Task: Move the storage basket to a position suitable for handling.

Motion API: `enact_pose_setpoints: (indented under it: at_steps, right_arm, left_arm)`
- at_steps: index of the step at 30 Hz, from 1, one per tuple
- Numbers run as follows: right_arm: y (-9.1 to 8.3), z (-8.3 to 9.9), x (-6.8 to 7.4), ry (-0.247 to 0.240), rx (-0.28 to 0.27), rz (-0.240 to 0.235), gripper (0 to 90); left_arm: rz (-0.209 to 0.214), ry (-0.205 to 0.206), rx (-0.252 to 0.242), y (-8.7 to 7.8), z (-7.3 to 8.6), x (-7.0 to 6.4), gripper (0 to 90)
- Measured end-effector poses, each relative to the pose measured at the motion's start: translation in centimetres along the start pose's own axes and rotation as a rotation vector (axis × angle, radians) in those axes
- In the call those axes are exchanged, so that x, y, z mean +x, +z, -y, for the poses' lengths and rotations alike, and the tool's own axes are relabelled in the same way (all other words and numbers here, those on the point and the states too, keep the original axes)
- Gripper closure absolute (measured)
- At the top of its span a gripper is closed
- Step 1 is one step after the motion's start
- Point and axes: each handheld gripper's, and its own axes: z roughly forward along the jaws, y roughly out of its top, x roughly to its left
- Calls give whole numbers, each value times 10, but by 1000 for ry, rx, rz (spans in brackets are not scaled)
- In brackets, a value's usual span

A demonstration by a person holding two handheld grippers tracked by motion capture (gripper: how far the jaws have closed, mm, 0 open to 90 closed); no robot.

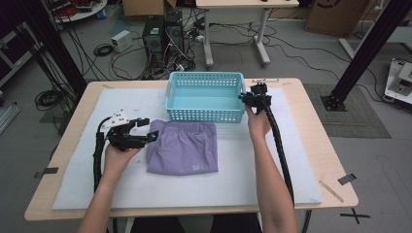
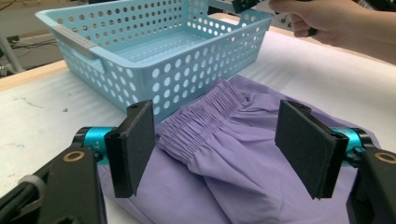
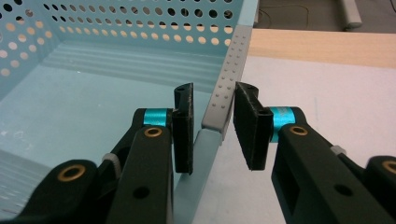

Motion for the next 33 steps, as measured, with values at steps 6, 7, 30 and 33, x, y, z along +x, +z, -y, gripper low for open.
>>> enact_pose_setpoints:
  at_steps: [6,7,30,33]
  right_arm:
    - [6,0,6,-8,-21,-12,701]
    - [4,0,6,-18,-14,-10,639]
    - [-110,105,67,-75,-90,-126,309]
    - [-113,125,82,-104,-59,-156,299]
  left_arm:
    - [-6,-3,2,-4,4,1,288]
    - [-8,-7,1,-5,5,1,288]
    - [-79,-94,37,-39,45,-47,280]
    - [-78,-135,64,-40,50,-50,280]
